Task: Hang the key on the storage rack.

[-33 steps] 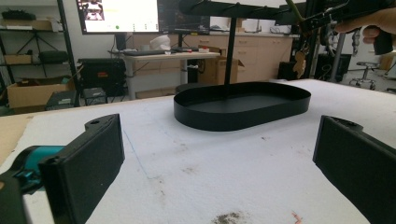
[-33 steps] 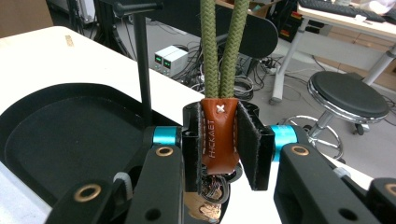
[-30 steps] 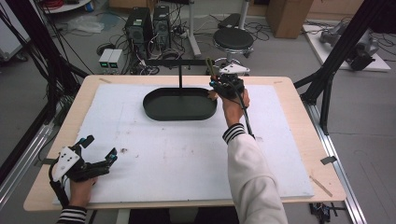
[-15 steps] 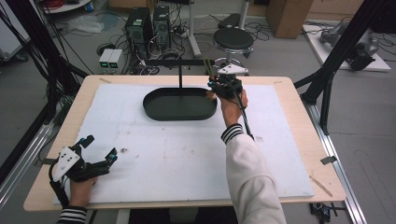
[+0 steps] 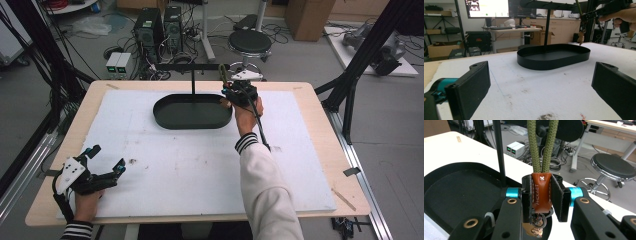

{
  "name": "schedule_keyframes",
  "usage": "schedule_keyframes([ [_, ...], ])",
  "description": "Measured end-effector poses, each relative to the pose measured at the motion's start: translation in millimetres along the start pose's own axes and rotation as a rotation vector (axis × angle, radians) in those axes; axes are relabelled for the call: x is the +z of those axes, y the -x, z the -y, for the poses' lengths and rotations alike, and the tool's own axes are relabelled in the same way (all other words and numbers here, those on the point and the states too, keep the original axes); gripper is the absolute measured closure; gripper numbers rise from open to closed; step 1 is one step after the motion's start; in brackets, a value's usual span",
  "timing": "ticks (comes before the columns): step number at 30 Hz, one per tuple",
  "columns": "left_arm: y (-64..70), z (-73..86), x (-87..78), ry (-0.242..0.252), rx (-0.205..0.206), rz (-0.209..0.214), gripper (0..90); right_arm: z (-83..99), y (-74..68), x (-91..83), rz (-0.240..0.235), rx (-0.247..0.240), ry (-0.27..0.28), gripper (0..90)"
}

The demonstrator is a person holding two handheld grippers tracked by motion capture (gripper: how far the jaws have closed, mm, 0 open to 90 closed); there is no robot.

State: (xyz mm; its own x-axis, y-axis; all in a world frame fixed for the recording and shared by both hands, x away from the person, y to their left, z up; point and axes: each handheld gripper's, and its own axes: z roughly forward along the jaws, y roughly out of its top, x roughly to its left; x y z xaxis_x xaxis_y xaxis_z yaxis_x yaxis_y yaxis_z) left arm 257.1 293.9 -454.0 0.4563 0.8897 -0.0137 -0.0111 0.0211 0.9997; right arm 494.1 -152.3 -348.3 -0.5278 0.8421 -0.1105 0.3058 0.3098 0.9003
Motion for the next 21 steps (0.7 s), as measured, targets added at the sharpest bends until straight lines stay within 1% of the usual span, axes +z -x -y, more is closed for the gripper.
schedule_keyframes([
  [5, -0.2, 0.0, -0.1, -0.001, -0.001, 0.000, 2.4, -1.5, -0.8, 4.9, 0.000, 0.009, -0.006, 72.5],
  [8, -0.2, 0.0, -0.1, -0.001, -0.001, -0.001, 2.4, 0.4, 0.1, 8.0, 0.000, 0.021, -0.009, 72.5],
  [21, -0.2, 0.0, 0.1, -0.001, -0.003, -0.001, 2.4, 7.3, 5.5, 16.3, -0.011, 0.047, -0.033, 72.5],
])
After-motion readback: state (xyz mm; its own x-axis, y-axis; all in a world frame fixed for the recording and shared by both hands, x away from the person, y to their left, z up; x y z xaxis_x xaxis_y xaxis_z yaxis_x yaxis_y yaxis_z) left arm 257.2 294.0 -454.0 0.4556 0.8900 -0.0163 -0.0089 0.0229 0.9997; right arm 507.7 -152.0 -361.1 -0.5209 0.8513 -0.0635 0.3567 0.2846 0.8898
